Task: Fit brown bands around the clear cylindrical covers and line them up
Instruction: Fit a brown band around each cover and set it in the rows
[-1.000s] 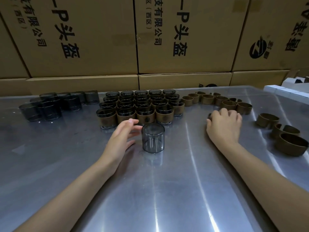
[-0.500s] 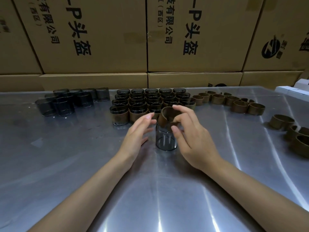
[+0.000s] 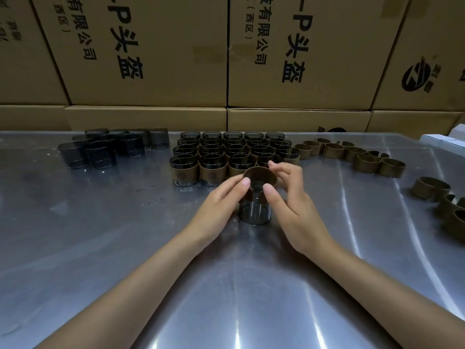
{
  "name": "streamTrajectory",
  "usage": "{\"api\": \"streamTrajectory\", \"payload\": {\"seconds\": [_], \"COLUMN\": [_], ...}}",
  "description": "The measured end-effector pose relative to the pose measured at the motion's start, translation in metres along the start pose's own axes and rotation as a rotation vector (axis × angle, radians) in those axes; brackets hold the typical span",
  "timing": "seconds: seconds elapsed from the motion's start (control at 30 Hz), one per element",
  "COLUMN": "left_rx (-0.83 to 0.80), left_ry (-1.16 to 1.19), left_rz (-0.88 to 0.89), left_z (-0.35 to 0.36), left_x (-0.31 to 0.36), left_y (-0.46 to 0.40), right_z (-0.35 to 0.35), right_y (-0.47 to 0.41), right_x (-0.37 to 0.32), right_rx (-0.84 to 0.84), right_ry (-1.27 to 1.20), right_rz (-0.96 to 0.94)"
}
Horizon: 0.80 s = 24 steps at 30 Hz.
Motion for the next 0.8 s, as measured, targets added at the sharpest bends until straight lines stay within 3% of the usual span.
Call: {"api": "streamTrajectory", "payload": {"seconds": [0.17, 0.37, 0.63, 0.8], "left_rx": [-0.097, -0.13, -0.035, 0.096], "left_ry": [-0.116, -0.31, 0.077, 0.223], "left_rz": [-0.005, -0.054, 0.009, -0.014], "left_z": [0.005, 0.008, 0.007, -0.003], "left_x": [-0.001, -0.013, 0.001, -0.003], "left_y": [0.0, 0.0, 0.007, 0.007], "right_z": [0.015, 0.022, 0.022, 0.017], "right_y": [0.002, 0.003, 0.004, 0.005], "right_x": [0.037, 0.029, 0.019, 0.014], "right_rx": [-0.166, -0.226, -0.179, -0.099], "right_ry": [-0.15, -0.212, -0.425, -0.437], "right_rz": [0.291, 0.281, 0.291, 0.306]}}
Point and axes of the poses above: each hand's wrist, its own y-axis away from the middle knuckle, its own z-axis out of the palm, x = y × z, the point moved 9 cm from there along -y, towards the middle knuckle
